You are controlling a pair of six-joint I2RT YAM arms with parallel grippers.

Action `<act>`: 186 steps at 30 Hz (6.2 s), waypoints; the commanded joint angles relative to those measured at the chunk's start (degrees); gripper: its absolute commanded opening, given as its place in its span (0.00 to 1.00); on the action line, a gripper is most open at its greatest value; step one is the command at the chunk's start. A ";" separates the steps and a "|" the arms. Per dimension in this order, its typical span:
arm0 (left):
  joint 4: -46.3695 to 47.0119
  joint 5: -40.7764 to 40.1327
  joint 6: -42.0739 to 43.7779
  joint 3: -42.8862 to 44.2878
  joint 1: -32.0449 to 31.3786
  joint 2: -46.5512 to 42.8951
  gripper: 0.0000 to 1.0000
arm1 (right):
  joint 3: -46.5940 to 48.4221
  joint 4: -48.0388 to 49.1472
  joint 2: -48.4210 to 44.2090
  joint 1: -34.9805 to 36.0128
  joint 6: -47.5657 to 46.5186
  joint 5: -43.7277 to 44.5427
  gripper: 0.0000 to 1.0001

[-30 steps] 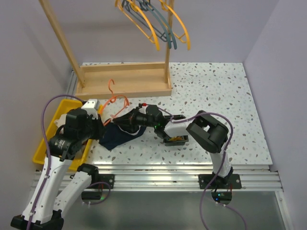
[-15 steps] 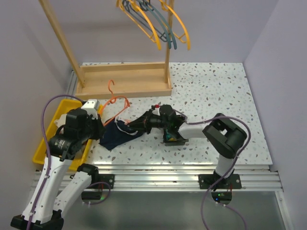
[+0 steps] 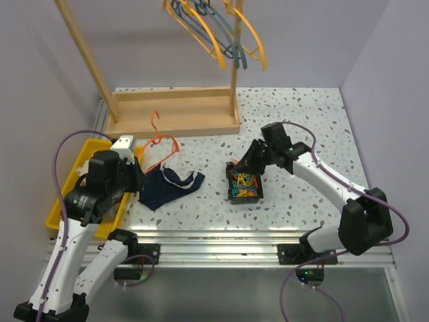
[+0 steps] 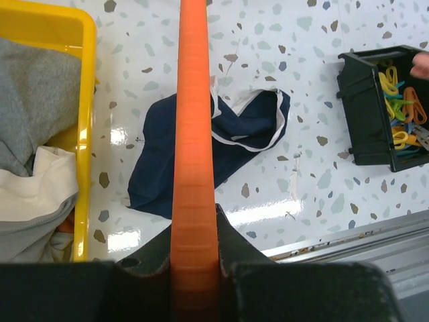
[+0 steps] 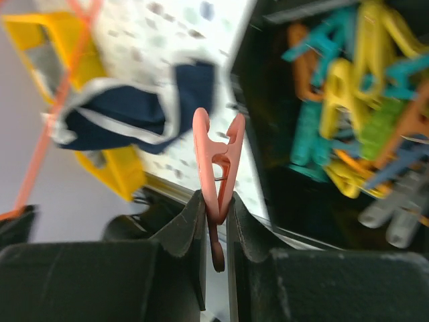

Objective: Remove the underwear clipped to the hanger
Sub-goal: Place the clamp in the bin, then place the hanger at the clothesline, then pick up the underwear from the center of the board, then place the underwear in the bin.

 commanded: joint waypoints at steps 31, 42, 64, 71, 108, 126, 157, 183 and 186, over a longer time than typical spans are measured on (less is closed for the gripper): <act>35.96 -17.66 9.30 30.38 0.33 20.79 0.00 | -3.96 -14.83 -7.94 -0.06 -16.25 -1.17 0.89; 48.74 -17.14 13.87 34.86 0.42 32.13 0.00 | -2.47 -12.64 -6.54 -0.15 -17.21 -3.28 0.89; 30.21 -12.48 8.70 58.68 3.49 50.60 0.00 | -0.97 -9.91 -3.64 -0.15 -15.28 -4.34 0.89; 20.53 -7.38 5.53 62.19 3.67 50.95 0.00 | -0.27 -9.73 -2.75 -0.15 -14.84 -4.52 0.89; 17.81 -0.07 -16.79 -5.38 -6.08 17.37 1.00 | -0.89 -15.97 -8.73 -0.15 -21.61 2.60 0.98; 28.17 -15.73 -15.14 -13.04 -12.59 39.08 1.00 | -0.80 -17.29 -15.06 -0.06 -19.59 5.15 0.98; 13.16 -17.57 -6.17 11.39 6.62 28.37 0.00 | 0.87 -16.32 -12.78 -0.06 -20.02 3.66 0.98; 15.53 -5.45 -11.00 -0.83 33.20 32.24 0.66 | 8.44 -17.13 -4.86 -0.15 -27.94 -1.26 0.98; 13.86 -4.22 -10.21 4.87 33.20 29.96 1.00 | 8.08 -15.80 -6.18 -0.15 -27.85 -1.35 0.98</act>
